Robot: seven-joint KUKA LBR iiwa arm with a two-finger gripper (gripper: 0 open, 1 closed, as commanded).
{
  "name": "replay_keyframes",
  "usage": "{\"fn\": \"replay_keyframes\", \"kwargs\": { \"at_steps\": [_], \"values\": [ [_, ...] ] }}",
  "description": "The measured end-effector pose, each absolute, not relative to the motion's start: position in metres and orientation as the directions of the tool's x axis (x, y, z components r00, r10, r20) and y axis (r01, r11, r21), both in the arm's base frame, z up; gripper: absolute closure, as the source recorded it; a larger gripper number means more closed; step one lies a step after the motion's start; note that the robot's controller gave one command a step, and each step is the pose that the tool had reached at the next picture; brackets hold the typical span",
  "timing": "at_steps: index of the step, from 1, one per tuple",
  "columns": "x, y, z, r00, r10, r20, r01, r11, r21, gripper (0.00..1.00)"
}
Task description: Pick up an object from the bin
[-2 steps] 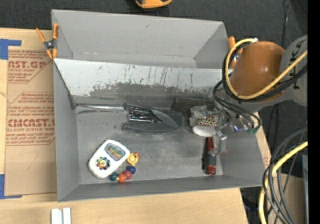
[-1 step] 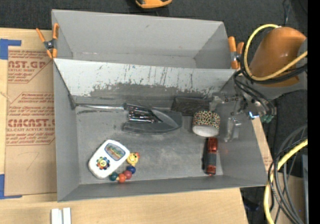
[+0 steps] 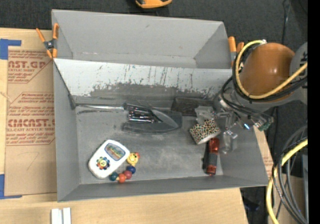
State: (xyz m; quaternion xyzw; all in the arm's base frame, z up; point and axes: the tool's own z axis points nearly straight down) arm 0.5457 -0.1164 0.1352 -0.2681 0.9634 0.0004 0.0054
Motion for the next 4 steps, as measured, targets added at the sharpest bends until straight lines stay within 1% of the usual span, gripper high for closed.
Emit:
{"fn": "replay_keyframes", "kwargs": {
  "at_steps": [1,2,3,4],
  "values": [
    [0.562,-0.133,0.118,-0.966,-0.257,-0.019,-0.256,0.967,-0.007,0.00],
    [0.560,-0.121,0.099,-0.724,-0.688,-0.053,-0.688,0.726,-0.022,1.00],
    [0.555,-0.129,0.096,-0.727,-0.685,-0.032,-0.685,0.728,-0.018,0.00],
    [0.558,-0.122,0.097,-0.725,-0.687,-0.049,-0.687,0.726,-0.019,1.00]
  ]
}}
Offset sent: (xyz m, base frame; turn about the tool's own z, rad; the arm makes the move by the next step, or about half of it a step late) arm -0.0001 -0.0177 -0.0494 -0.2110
